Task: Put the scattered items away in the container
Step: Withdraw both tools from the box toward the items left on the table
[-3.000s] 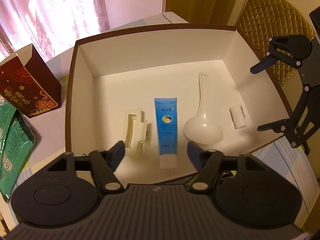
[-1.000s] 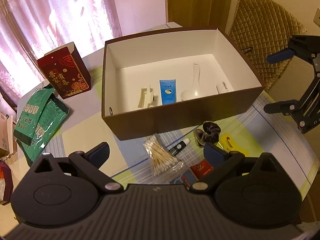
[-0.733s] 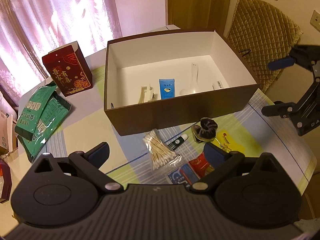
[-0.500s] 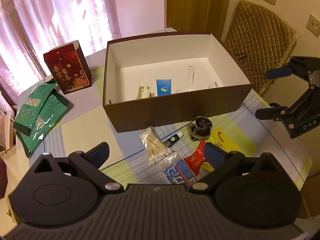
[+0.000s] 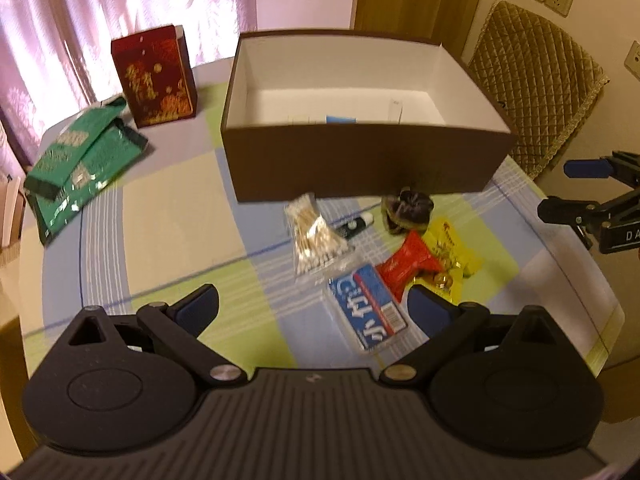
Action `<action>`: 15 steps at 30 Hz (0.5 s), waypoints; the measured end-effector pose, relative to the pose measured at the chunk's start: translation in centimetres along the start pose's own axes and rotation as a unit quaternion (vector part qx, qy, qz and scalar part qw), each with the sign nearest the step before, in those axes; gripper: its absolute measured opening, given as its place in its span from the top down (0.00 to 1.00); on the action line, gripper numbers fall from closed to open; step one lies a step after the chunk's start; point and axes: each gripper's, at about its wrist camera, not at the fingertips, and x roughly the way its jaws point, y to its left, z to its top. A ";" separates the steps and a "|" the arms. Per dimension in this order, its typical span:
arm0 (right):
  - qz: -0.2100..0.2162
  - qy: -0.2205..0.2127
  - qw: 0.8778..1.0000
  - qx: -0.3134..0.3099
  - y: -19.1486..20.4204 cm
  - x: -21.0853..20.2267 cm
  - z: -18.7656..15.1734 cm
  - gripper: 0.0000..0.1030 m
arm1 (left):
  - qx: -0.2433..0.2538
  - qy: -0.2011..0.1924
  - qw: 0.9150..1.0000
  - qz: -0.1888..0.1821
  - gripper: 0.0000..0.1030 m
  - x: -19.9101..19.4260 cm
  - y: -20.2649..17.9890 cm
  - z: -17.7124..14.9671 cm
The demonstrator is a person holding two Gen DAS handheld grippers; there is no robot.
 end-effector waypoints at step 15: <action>-0.001 0.046 0.998 0.050 -0.3 2.0 -3.8 0.02 | -0.028 0.046 0.999 -0.009 0.04 2.7 -1.2 -4.5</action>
